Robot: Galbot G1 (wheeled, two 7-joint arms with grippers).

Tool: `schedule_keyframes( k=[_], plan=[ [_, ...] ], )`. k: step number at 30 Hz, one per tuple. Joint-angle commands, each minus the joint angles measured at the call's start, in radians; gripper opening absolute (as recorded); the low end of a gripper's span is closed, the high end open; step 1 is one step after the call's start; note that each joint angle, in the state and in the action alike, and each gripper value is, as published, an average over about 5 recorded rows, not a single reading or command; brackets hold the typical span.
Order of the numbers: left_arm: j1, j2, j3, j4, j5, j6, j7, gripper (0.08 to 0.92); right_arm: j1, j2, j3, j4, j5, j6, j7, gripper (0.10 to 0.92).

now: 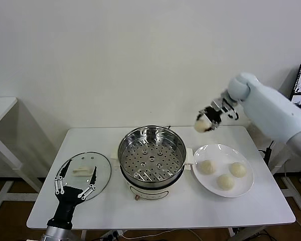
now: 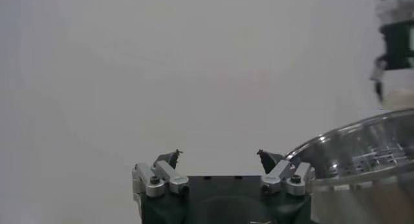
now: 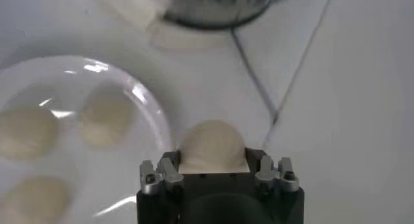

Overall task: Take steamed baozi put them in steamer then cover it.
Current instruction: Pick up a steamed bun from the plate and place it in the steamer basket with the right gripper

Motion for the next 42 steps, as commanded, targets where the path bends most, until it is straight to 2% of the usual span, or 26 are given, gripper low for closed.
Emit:
schedule_keyframes(
  k=[1,9,12,24,38,42],
  plan=[
    [-0.002,0.000,0.004,-0.003,0.000,-0.002,0.001,0.823,0.190,0.071,-0.136,0.112,0.087,0.167,-0.034,0.689],
    [-0.003,0.000,-0.001,-0.007,-0.001,-0.011,0.000,0.823,0.132,0.109,-0.201,0.300,0.013,0.217,-0.035,0.695],
    [-0.005,0.001,-0.001,-0.006,-0.001,-0.012,0.000,0.823,0.084,0.121,-0.207,0.324,-0.033,0.225,-0.022,0.691],
    [-0.004,0.008,-0.005,-0.008,-0.007,-0.011,-0.001,0.823,-0.035,0.243,-0.167,0.200,-0.229,0.278,0.026,0.687],
    [-0.002,0.012,-0.016,-0.010,-0.023,-0.013,-0.005,0.823,-0.124,0.314,-0.130,0.124,-0.345,0.276,0.050,0.692],
    [-0.002,0.014,-0.021,-0.010,-0.027,-0.013,-0.008,0.823,-0.140,0.323,-0.124,0.116,-0.364,0.266,0.049,0.721]
  ],
)
